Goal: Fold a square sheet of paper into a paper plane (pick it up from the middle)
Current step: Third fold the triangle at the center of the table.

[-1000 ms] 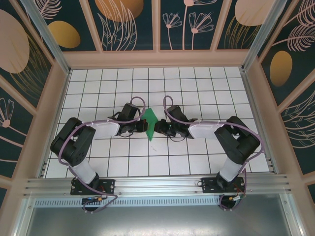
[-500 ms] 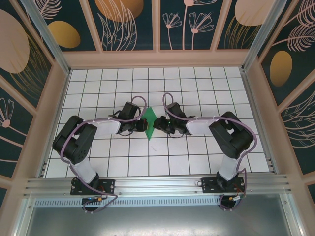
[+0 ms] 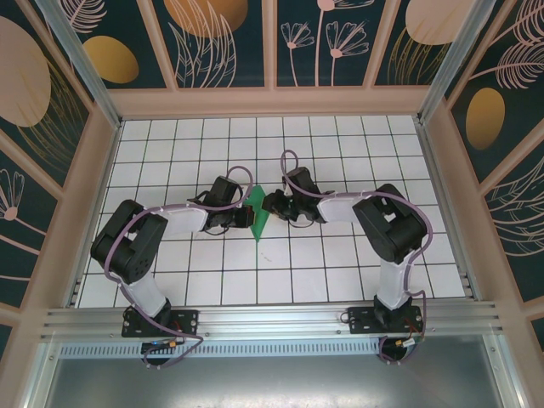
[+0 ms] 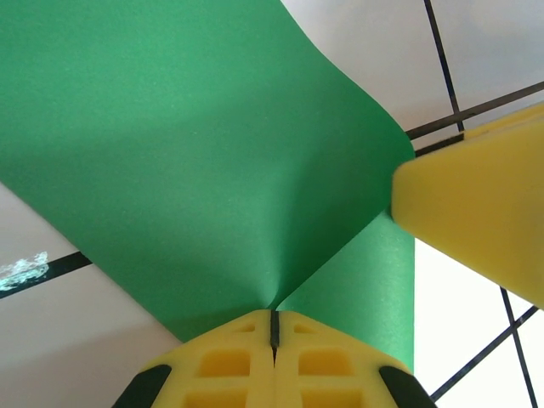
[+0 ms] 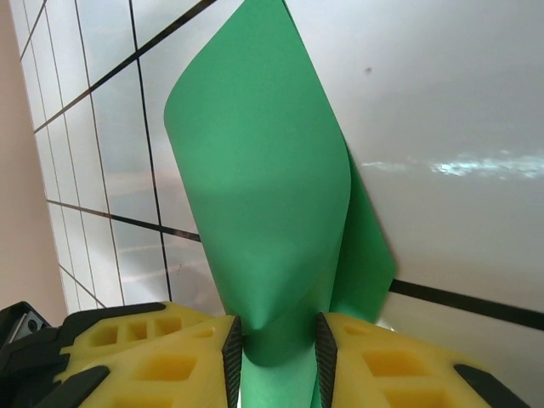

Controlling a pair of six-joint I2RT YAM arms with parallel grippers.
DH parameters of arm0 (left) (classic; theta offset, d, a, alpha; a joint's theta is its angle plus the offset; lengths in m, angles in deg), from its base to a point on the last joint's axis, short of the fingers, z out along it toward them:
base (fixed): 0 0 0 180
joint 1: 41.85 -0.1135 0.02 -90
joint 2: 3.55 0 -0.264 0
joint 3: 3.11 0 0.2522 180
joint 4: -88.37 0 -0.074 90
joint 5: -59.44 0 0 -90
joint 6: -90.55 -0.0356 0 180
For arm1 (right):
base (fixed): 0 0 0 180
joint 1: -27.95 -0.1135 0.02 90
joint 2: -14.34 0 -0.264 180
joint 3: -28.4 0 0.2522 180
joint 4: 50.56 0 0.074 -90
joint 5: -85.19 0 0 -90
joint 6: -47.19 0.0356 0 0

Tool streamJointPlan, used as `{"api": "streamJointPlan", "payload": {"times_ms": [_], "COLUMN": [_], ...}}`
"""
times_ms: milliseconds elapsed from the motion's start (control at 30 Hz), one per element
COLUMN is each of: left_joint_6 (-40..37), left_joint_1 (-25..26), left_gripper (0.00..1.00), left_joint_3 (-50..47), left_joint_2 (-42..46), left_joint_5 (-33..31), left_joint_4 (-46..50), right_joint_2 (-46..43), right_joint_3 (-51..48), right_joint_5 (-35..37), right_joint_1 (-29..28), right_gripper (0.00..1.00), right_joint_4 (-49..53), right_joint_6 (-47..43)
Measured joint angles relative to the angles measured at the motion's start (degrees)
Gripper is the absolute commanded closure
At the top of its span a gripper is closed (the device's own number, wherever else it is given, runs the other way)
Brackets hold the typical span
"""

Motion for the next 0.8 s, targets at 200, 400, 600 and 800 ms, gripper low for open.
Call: {"api": "streamJointPlan", "payload": {"times_ms": [200,400,600,800], "left_joint_6": [0.0,2.4,12.0,26.1], "left_joint_1": [0.0,0.0,0.0,1.8], "left_gripper": [1.0,1.0,1.0,1.0], "left_joint_3": [0.0,-0.2,-5.1,-10.5], "left_joint_2": [0.0,0.0,1.8,3.9], "left_joint_5": [1.2,4.8,11.5,15.0], "left_joint_4": [0.0,-0.9,-9.4,-22.5], "right_joint_2": [0.7,0.6,-3.2,-13.4], "right_joint_3": [0.3,0.2,-3.0,-10.0], "right_joint_5": [-0.4,-0.5,-0.7,0.0], "right_joint_1": [0.1,0.2,0.8,2.7], "right_gripper": [0.74,0.73,0.65,0.62], "right_joint_4": [-0.2,0.1,0.5,2.0], "right_joint_6": [-0.1,-0.9,-2.1,-3.7]}}
